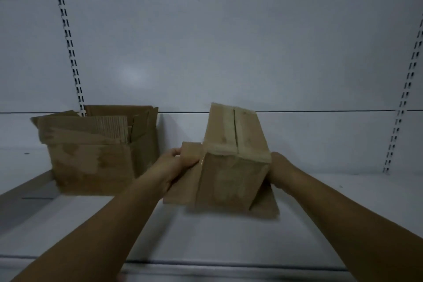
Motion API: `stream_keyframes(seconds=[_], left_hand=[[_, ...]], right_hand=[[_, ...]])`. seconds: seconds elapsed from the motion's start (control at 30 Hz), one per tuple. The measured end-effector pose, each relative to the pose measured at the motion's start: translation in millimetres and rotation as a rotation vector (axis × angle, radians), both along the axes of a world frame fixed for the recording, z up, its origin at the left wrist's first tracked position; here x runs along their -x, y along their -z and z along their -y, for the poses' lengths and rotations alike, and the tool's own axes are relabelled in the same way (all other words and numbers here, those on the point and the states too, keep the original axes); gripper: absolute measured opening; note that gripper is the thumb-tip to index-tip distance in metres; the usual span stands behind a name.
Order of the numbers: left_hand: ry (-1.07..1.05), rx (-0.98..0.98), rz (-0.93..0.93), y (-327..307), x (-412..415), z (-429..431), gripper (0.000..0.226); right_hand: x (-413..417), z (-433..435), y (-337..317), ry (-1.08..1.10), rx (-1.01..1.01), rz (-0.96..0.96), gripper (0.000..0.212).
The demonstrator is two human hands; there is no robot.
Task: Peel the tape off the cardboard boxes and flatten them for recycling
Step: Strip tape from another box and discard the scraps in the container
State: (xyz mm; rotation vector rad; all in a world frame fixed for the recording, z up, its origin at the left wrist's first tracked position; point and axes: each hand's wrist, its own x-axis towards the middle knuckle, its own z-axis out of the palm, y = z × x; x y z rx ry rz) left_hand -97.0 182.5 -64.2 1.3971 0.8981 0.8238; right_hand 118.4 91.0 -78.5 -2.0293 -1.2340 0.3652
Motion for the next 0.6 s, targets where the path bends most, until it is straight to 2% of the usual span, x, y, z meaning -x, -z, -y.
stream_keyframes(seconds=[0.07, 0.1, 0.17, 0.27, 0.37, 0.43, 0.5, 0.57, 0.6], left_hand=[[-0.132, -0.146, -0.166, 23.3, 0.7, -8.9, 0.023], [-0.146, -0.176, -0.19, 34.5, -0.5, -10.9, 0.019], [-0.169, -0.21, -0.202, 54.2, -3.0, -17.2, 0.014], [-0.168, -0.341, -0.31, 64.2, -2.1, -26.7, 0.021], [-0.201, -0.486, -0.112, 50.5, 1.5, -24.7, 0.019], [-0.082, -0.638, 0.046, 32.8, 3.7, -12.2, 0.016], [0.108, -0.759, 0.061, 23.4, 4.7, -2.1, 0.017], [0.195, -0.817, 0.006, 28.2, 5.1, -1.1, 0.033], [0.22, -0.823, -0.006, 32.8, 5.0, -3.8, 0.044]], right_hand=[[6.0, 5.8, 0.5, 0.082, 0.123, 0.05, 0.038], [8.2, 7.3, 4.2, 0.049, 0.203, 0.182, 0.038], [16.1, 9.7, 17.5, 0.017, 0.241, 0.262, 0.039], [21.4, 5.5, 32.4, 0.051, 0.232, 0.225, 0.038], [26.1, 4.1, 32.7, 0.112, 0.198, 0.314, 0.039], [27.0, 3.6, 33.6, 0.165, 0.231, 0.417, 0.032], [20.3, -0.3, 37.1, 0.201, 0.249, 0.434, 0.022], [13.3, -2.4, 38.3, 0.226, 0.19, 0.329, 0.019], [8.8, -3.6, 37.7, 0.222, 0.093, 0.285, 0.015]])
